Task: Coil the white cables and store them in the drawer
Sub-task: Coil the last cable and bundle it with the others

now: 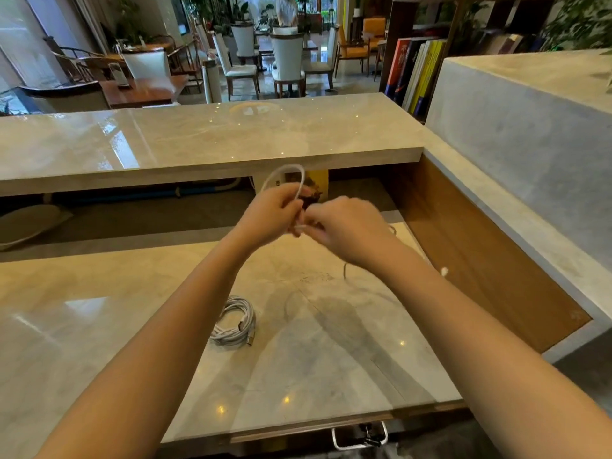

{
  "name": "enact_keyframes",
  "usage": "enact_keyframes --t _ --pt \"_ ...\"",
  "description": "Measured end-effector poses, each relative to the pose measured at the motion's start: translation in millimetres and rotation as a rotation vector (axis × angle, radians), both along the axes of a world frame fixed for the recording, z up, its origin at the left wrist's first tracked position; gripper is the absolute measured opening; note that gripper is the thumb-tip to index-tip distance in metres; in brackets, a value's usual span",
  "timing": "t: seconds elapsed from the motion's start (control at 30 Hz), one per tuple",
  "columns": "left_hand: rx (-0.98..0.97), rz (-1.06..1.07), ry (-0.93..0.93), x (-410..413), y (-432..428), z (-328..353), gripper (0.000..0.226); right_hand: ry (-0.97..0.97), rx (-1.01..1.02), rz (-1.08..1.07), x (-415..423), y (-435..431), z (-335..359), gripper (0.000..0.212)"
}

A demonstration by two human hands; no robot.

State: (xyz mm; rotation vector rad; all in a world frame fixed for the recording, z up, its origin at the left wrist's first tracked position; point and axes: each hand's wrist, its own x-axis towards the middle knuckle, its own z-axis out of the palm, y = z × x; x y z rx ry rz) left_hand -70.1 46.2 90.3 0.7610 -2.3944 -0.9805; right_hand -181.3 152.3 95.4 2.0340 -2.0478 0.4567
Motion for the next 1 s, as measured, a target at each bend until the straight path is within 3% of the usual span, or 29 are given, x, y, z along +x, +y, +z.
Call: enact_keyframes --t 0.07,0.13,0.23,0.3,0.43,0.57,0.7,0.8,0.9,1.0 --pt "0.032 0.000 -0.108 6.5 -3.0 -3.2 0.027 -0.010 -0.073 0.004 -6.7 3.1 20.6 0.021" --pt "0.236 -0.095 -0.124 15.0 -5.4 -1.5 0.027 -0.062 -0.084 -0.006 -18.8 2.6 32.9 0.024" --pt "0.638 -0.346 0.074 27.5 -9.3 4.1 0.033 -0.273 -0.103 0.017 -34.8 -4.7 38.0 0.025" --pt "0.829 -0.483 0.194 32.1 -12.1 6.8 0.037 -0.442 -0.097 0.045 -38.6 -10.3 32.9 0.024" --pt "1.086 -0.660 0.313 33.2 -14.7 5.9 0.033 -0.903 0.109 0.107 -24.9 -12.2 12.5 0.034" --pt "1.159 -0.569 0.441 32.5 -17.5 0.0 0.035 -1.399 0.177 0.290 -16.0 -5.8 14.6 0.048" --pt "1.181 -0.544 0.500 34.1 -17.2 -4.0 0.029 -1.323 0.182 0.293 -13.6 -7.5 21.7 0.028" --pt "1.311 -0.686 0.653 31.2 -14.0 -2.8 0.014 -1.412 -0.035 0.157 -10.7 -14.6 21.0 0.029" --pt "1.476 -0.781 0.826 28.0 -12.5 12.1 0.020 -1.271 -0.118 0.068 -11.7 -19.3 9.7 0.033" --pt "1.307 -0.563 0.940 28.3 -17.3 29.4 0.025 -1.155 -0.148 -0.041 -21.0 -17.7 -15.7 0.034"
